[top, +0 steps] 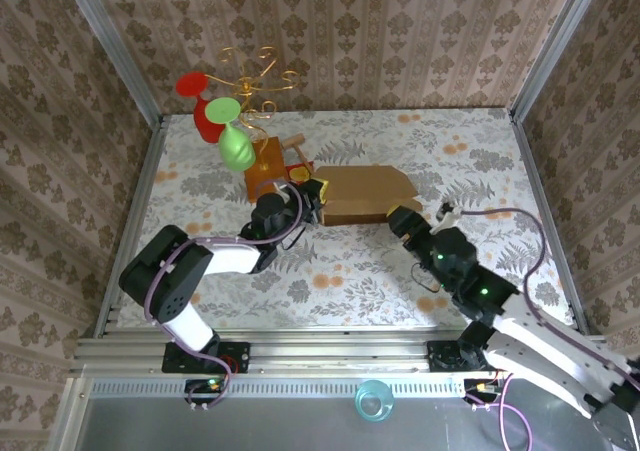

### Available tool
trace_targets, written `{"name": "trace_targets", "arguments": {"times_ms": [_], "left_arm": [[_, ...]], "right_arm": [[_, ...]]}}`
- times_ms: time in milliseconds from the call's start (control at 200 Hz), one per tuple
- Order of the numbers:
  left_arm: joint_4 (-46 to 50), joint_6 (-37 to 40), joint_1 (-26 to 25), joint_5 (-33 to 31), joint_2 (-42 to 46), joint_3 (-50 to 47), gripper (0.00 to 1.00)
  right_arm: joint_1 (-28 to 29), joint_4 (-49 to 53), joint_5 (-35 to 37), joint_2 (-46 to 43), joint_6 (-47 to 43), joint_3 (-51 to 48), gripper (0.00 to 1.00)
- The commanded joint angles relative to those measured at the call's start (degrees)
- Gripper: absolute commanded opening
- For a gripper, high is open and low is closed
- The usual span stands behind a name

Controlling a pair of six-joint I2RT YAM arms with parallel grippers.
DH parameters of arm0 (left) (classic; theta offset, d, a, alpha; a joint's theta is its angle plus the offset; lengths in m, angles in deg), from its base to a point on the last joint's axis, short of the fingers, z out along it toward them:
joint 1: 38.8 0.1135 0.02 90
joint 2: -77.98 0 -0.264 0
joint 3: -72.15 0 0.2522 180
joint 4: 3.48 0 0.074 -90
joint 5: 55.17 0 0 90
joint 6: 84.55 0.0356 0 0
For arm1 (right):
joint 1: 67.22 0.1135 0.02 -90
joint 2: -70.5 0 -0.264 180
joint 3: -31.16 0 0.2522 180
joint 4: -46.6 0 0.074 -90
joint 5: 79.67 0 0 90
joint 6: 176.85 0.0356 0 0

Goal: Fold the paper box

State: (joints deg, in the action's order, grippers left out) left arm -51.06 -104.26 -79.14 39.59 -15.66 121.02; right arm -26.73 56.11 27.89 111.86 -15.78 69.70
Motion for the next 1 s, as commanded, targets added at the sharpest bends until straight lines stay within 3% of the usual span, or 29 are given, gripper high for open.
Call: {"name": "trace_targets", "arguments": {"times_ms": [0,190,285,555,655,760,810,885,995], "left_arm": [[-4.22,1.41,-0.29,0.31,0.21,1.02,0.00],[-2.73,1.86,-0.69,0.37,0.82,1.23,0.00],[-3.07,1.73,-0.97,0.16,0.23,1.49,0.00],[-3.04,1.60,-1.81,0.29,-0.76,2.70,0.00],[-2.21,1.79,-2.04,0.19,-0.19,2.50,0.00],[-1.91,2.00,-2.11,0.00,0.46,1.98,0.00],[-1.55,2.30,-2.14,0.09,0.78,1.73,0.07],[-0.39,3.35,-2.01,0.60,1.65,1.32,0.29],[6.16,7.22,-1.17,2.48,6.42,0.37,0.47]], "right_arm": [[-0.06,-9.37,-1.06,2.09,20.19,-0.22,0.67],[-1.03,-13.67,2.65,6.86,24.50,-1.34,0.68],[-2.86,-17.13,1.19,10.31,26.22,-0.80,0.67],[-4.98,-25.36,-0.72,20.61,31.13,1.27,0.56],[-5.45,-26.51,0.59,22.26,30.87,2.57,0.47],[-6.07,-26.74,2.70,22.50,30.71,3.35,0.25],[-6.29,-25.97,3.20,22.21,30.80,3.91,0.15],[-6.88,-23.05,3.28,21.17,30.71,5.32,0.00],[-8.16,-10.04,2.68,18.50,29.25,9.88,0.00]]}}
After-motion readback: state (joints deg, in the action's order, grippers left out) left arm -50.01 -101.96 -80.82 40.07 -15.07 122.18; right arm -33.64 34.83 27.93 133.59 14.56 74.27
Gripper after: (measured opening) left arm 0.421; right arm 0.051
